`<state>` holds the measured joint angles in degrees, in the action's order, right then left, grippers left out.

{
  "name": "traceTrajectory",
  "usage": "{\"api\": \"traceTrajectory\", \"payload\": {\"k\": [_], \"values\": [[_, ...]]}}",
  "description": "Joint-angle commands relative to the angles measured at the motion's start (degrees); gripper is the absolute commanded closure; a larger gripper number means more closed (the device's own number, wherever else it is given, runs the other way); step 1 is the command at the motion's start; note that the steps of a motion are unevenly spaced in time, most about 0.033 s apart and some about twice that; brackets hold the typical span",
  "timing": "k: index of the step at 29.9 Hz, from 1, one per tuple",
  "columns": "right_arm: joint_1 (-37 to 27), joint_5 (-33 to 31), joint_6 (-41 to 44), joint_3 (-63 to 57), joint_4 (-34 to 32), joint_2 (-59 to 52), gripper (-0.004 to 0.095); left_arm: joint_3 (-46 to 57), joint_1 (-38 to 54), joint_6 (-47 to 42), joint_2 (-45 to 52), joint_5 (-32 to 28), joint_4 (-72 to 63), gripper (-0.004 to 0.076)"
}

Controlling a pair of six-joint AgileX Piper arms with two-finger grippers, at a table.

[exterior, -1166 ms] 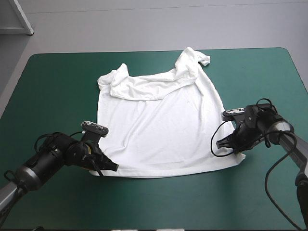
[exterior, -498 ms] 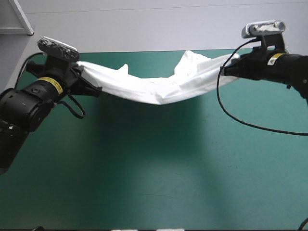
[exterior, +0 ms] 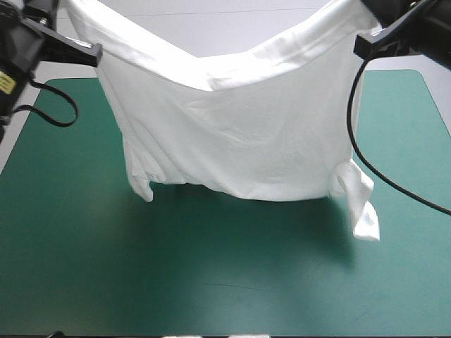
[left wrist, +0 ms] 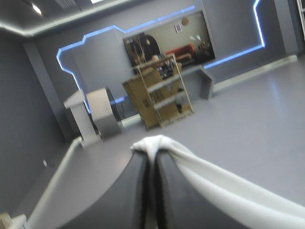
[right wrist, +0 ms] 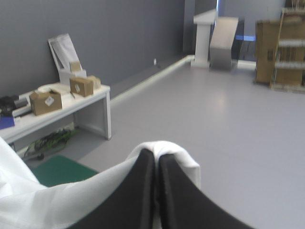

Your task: Fold the cloth

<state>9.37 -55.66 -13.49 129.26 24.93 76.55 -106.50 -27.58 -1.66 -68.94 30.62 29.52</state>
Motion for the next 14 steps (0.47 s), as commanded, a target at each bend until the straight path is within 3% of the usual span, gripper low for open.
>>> {"api": "traceTrajectory", "payload": {"k": [1, 7, 14], "values": [[-0.1, 7.3, -1.7, 7.1, 2.1, -1.6, 0.0925, -7.5, -0.3, 4.2, 1.3, -5.4, 1.5, 0.0705], [-0.1, 12.3, -3.8, 14.1, 2.1, -1.6, 0.0925, -17.3, -0.3, 5.3, 1.3, -5.3, 1.3, 0.0705], [-0.1, 15.9, -4.9, 14.5, 2.1, 0.0, 0.0925, -18.5, -0.3, 5.5, 0.6, -5.0, 1.3, 0.0705]]}}
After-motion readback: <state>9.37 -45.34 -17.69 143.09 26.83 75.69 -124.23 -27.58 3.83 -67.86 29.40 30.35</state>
